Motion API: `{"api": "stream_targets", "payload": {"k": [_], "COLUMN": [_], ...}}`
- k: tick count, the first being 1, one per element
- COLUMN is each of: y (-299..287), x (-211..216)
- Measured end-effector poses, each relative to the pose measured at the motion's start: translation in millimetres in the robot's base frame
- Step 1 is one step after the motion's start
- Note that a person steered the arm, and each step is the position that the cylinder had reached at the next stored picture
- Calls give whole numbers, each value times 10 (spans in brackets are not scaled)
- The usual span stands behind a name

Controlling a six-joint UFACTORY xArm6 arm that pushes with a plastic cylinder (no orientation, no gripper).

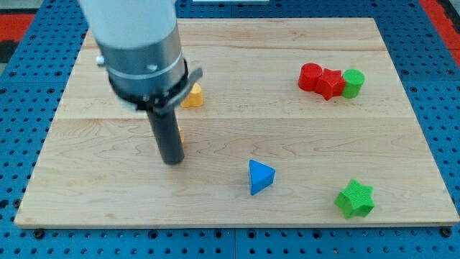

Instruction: Move the blue triangle into the yellow heart

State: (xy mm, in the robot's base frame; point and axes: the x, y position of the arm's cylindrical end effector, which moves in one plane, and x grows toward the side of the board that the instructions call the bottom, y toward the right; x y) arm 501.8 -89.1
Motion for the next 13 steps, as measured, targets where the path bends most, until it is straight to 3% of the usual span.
{"api": "stream_targets", "payload": {"k": [1, 2, 3, 4, 5, 7, 10, 11, 12, 13], "y": [-3, 392, 1413, 2068, 1795, 163, 634, 123, 797, 217], "x": [-549, -396, -316, 175, 710, 290, -216, -521, -152, -3]}}
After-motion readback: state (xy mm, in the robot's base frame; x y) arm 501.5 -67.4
